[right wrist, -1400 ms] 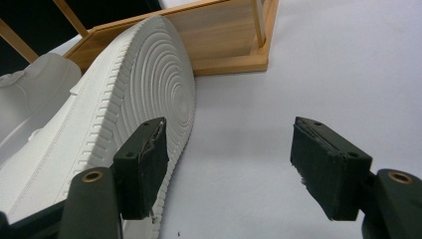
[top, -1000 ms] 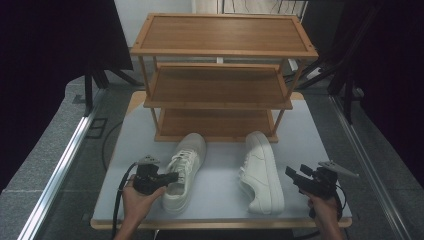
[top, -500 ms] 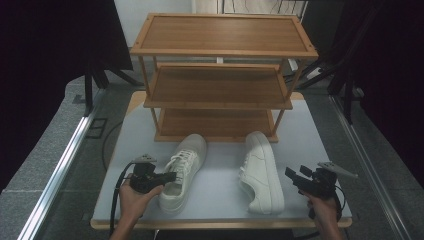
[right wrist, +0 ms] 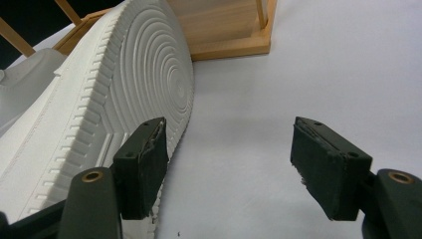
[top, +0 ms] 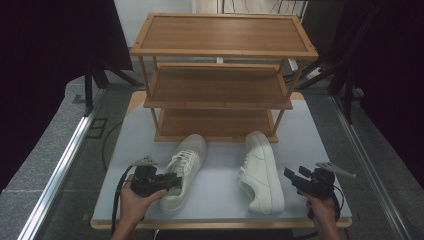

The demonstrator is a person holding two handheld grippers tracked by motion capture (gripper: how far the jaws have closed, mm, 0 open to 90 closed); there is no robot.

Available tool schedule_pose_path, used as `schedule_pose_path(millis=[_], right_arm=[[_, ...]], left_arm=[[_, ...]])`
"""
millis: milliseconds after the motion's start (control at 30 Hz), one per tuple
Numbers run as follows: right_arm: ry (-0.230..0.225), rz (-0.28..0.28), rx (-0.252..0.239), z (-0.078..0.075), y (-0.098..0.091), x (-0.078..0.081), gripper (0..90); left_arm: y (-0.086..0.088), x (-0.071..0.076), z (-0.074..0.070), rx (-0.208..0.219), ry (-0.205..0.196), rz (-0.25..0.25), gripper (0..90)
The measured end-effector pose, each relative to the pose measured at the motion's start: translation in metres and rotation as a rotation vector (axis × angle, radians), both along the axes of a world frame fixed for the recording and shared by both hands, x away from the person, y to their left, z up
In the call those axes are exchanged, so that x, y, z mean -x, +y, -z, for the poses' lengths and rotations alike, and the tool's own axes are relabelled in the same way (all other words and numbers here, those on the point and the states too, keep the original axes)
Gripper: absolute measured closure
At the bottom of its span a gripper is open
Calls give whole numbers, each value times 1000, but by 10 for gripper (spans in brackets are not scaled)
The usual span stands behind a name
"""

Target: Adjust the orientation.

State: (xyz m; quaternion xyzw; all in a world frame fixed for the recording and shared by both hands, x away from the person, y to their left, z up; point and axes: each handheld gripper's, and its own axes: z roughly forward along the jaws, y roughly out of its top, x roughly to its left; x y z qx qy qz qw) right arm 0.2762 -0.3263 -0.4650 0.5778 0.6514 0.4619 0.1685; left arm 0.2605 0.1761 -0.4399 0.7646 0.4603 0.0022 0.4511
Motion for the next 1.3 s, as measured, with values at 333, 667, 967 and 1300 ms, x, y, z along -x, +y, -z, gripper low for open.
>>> schedule_pose_path(millis=[333,667,967,1300], right_arm=[[3,1,1,1,0,0,310],[4,7,6,2,0,0,306],[15,4,16,5,2,-1,305],[25,7,23,8,3,-1,305]], left_arm=[[-1,0,-17,58,-105,-81,579],[-10,-5,-17,60,-138,-101,557],[-14,-9,-16,59,-150,-95,556],[-20,-9,-10,79,-167,-93,534]])
